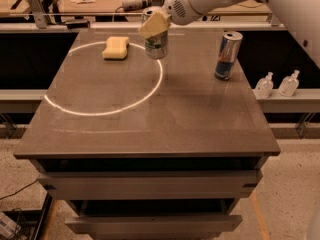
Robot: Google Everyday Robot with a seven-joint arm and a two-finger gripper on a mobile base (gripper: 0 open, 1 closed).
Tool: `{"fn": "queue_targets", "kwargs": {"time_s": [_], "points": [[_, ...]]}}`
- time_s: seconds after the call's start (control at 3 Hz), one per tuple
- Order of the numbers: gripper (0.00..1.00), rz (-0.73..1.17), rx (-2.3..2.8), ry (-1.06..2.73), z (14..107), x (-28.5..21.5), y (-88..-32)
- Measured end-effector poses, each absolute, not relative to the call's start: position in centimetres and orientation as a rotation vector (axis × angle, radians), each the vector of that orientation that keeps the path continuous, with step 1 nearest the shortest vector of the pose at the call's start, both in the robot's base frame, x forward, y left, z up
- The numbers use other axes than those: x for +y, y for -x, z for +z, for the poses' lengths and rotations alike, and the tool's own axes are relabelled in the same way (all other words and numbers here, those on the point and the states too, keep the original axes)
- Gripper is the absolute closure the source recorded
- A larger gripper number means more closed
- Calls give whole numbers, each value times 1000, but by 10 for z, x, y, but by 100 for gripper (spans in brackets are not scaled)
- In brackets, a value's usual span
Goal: Move 7up can near sponge
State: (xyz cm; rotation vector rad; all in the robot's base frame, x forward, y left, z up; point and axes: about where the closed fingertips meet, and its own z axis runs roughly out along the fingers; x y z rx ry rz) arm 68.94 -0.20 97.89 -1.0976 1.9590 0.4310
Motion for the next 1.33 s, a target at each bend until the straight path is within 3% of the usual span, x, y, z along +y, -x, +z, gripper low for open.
{"fn": "queue_targets", "kwargs": {"time_s": [0.67,1.33], "points": [[100,485,1973,974,964,68,-733],[100,393,1917,972,931,84,-770]]}}
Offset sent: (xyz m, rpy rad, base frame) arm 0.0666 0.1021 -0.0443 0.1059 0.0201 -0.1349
